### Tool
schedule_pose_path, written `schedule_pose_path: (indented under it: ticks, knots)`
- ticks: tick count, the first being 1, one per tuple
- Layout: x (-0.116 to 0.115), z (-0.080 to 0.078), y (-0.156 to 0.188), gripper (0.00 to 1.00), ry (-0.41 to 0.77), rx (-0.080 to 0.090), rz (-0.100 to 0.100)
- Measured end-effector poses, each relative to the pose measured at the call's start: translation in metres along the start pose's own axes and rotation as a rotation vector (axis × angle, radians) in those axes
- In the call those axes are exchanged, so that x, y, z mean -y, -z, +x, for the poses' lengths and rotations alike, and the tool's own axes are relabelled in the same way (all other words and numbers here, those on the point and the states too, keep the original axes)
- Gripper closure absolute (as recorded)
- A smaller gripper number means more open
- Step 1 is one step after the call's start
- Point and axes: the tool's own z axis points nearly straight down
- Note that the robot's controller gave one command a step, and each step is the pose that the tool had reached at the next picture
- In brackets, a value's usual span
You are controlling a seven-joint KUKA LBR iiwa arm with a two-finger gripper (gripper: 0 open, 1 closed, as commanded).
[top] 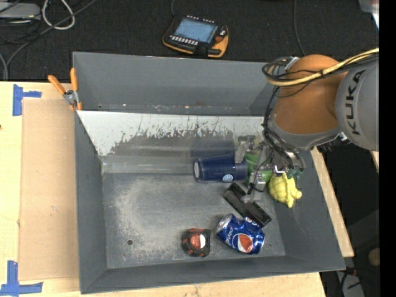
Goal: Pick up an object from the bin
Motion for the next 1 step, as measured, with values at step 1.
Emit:
schedule_pose_path:
  ticks: [1]
  knots:
    - [0.0066,0.0696,-0.1105,0.00,-0.180,0.007,-0.002]
